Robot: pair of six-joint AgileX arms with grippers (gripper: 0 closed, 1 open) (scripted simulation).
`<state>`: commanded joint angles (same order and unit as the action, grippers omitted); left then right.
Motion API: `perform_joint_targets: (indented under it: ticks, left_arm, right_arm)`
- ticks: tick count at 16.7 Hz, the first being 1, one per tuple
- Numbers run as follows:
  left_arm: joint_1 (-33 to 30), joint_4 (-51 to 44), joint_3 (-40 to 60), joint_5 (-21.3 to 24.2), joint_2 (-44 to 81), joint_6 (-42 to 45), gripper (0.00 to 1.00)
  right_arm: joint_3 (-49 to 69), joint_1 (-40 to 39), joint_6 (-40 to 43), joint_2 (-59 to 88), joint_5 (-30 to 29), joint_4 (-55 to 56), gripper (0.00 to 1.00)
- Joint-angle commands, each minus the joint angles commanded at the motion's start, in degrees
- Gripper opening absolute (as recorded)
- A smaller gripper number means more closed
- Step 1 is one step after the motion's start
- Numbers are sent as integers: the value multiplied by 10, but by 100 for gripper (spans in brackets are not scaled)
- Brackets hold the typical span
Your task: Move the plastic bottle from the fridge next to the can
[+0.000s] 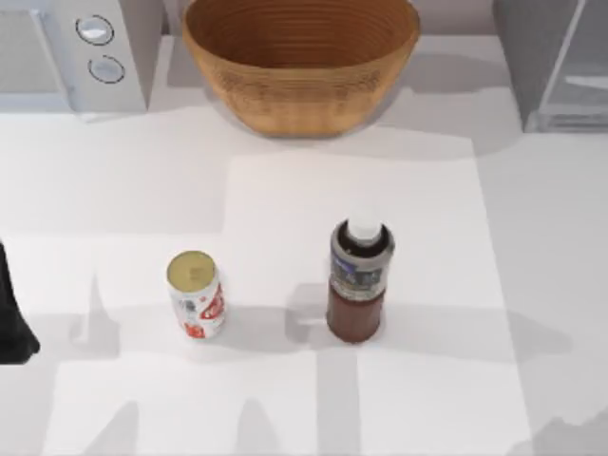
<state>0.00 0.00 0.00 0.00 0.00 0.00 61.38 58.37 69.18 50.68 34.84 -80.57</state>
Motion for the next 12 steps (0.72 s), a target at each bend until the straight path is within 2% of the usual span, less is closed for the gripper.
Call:
perform_joint_targets:
  ticks: [3, 6, 9, 12]
  left_arm:
    - [0, 0, 0, 0, 0, 0, 100]
    - [0, 0, 0, 0, 0, 0, 100]
    - [0, 0, 0, 0, 0, 0, 100]
    - [0, 0, 0, 0, 0, 0, 100]
  right_arm:
    - [52, 170, 191, 196, 72, -6, 100]
    - [95, 312, 332, 356, 129, -14, 100]
    - [125, 403, 420, 465, 169, -22, 100]
    - [142, 447, 460, 522, 192, -30, 100]
